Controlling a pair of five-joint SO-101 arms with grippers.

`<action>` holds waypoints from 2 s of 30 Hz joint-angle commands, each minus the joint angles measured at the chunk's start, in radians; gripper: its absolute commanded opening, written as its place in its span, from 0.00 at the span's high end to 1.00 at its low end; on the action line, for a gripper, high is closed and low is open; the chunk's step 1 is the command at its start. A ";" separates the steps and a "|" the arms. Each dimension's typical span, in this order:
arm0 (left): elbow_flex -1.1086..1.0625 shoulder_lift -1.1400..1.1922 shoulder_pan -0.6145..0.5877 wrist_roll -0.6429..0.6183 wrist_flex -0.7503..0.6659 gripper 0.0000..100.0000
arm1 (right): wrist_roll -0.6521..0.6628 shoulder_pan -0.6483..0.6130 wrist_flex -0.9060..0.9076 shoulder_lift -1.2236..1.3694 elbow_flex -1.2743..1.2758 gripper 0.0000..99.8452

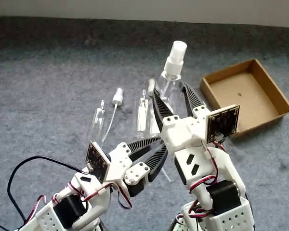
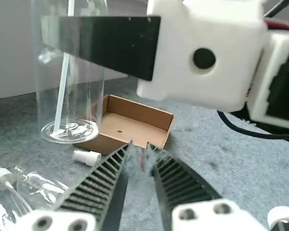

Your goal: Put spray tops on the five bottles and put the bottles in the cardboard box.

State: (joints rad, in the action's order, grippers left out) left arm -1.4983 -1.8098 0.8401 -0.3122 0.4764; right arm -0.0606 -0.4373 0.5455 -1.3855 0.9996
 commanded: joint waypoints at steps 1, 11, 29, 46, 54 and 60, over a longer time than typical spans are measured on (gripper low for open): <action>0.041 0.001 0.019 -0.009 -0.043 0.99 | 0.011 -0.008 -0.033 0.008 -0.070 0.93; 0.196 0.186 0.015 -0.011 -0.043 0.99 | 0.011 -0.007 -0.035 0.010 -0.071 0.93; 0.278 0.677 -0.041 -0.014 -0.310 0.99 | 0.011 -0.008 -0.028 0.002 -0.070 0.93; 0.278 0.685 -0.196 -0.015 -0.365 0.99 | 0.011 -0.008 -0.030 0.001 -0.016 0.93; 0.278 0.687 -0.211 -0.015 -0.365 0.99 | 0.011 -0.008 -0.030 0.001 -0.018 0.93; 0.278 0.687 -0.251 -0.015 -0.365 0.99 | 0.011 -0.008 -0.030 0.001 -0.018 0.93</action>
State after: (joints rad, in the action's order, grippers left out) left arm -1.2758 -1.1301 0.6452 -0.3153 0.1343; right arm -0.0606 -0.4358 0.5455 -1.3855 0.9996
